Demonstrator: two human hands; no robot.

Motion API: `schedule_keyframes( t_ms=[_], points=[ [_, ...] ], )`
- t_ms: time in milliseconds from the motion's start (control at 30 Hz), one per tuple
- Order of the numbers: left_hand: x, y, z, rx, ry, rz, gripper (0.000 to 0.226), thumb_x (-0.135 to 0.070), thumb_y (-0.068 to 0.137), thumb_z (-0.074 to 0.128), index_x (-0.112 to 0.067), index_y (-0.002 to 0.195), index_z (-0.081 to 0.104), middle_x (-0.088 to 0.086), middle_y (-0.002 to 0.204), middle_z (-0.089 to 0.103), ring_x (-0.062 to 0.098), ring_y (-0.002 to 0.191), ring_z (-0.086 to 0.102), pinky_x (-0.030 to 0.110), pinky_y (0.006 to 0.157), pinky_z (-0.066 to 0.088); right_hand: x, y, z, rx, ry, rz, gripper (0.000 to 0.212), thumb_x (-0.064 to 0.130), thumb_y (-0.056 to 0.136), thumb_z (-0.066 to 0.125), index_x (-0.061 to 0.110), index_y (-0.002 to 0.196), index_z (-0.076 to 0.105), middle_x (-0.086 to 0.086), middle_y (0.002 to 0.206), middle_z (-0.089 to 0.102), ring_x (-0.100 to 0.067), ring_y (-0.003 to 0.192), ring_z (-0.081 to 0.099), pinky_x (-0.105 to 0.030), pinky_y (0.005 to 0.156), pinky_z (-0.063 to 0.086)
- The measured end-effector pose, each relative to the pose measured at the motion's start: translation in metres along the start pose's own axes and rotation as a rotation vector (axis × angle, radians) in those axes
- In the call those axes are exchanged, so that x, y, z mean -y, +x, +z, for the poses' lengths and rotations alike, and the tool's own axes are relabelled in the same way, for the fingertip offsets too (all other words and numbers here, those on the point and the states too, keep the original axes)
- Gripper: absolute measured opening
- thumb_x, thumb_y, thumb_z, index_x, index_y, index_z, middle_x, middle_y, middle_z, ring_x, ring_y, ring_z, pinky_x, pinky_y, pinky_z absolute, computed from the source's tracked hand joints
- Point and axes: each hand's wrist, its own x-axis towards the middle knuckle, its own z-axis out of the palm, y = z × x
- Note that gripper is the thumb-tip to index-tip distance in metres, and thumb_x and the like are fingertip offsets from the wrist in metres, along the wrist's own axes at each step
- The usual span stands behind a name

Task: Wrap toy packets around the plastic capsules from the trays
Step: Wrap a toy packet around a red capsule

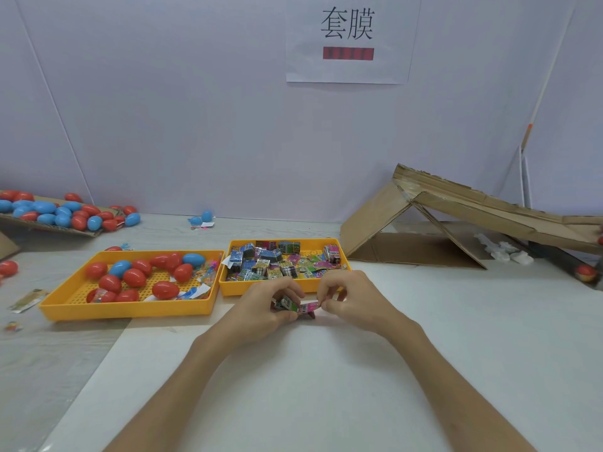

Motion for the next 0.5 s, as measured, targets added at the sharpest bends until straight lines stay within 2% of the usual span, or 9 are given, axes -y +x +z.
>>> schedule_keyframes(
  t_ms=[67,167,233,333,400,500],
  points=[
    [0.001,0.0,0.0,0.0,0.021,0.01,0.033,-0.005,0.086,0.076,-0.029,0.105,0.064,-0.011,0.102,0.07,0.003,0.096,0.062,0.015,0.077,0.048,0.001,-0.001,-0.001,-0.019,0.009,0.005,0.027,-0.005,0.073,0.061,0.021,0.066,0.064,0.004,0.075,0.065,-0.007,0.071,0.059,-0.014,0.063,0.043],
    [0.003,-0.002,-0.004,-0.008,0.086,0.009,0.034,-0.007,0.087,0.076,-0.033,0.105,0.063,-0.015,0.104,0.068,-0.007,0.099,0.059,0.013,0.082,0.049,0.0,-0.001,-0.01,-0.137,0.092,0.037,0.016,0.007,0.067,0.052,0.019,0.064,0.062,-0.007,0.075,0.067,-0.022,0.077,0.064,-0.029,0.066,0.049],
    [0.005,-0.004,-0.006,-0.03,0.095,0.011,0.034,-0.008,0.086,0.077,-0.034,0.105,0.063,-0.017,0.104,0.067,-0.011,0.101,0.056,0.008,0.081,0.047,-0.003,-0.001,-0.018,-0.208,0.209,0.062,0.014,0.006,0.07,0.055,0.016,0.067,0.064,-0.008,0.075,0.069,-0.027,0.078,0.066,-0.036,0.069,0.05],
    [0.002,-0.005,-0.003,-0.029,0.096,0.04,0.035,-0.009,0.086,0.077,-0.034,0.106,0.064,-0.017,0.105,0.066,-0.008,0.101,0.058,0.011,0.08,0.051,-0.003,0.0,-0.019,-0.238,0.409,0.083,0.022,-0.006,0.086,0.066,0.014,0.075,0.069,-0.008,0.076,0.072,-0.018,0.073,0.068,-0.029,0.069,0.052],
    [-0.001,-0.004,-0.002,-0.029,0.107,0.064,0.03,-0.016,0.085,0.079,-0.031,0.109,0.066,-0.017,0.105,0.067,-0.005,0.099,0.06,0.014,0.08,0.052,0.001,0.001,-0.012,-0.225,0.492,0.098,0.021,-0.005,0.089,0.068,0.013,0.079,0.072,-0.004,0.078,0.075,-0.014,0.074,0.07,-0.024,0.069,0.054],
    [-0.003,-0.004,-0.003,-0.059,0.145,0.096,0.034,-0.031,0.083,0.082,-0.027,0.115,0.069,-0.018,0.104,0.065,-0.003,0.099,0.058,0.017,0.084,0.048,0.006,0.002,-0.002,-0.192,0.587,0.113,0.017,-0.002,0.09,0.07,0.013,0.083,0.074,-0.006,0.082,0.077,-0.017,0.077,0.072,-0.027,0.072,0.058]
  ],
)
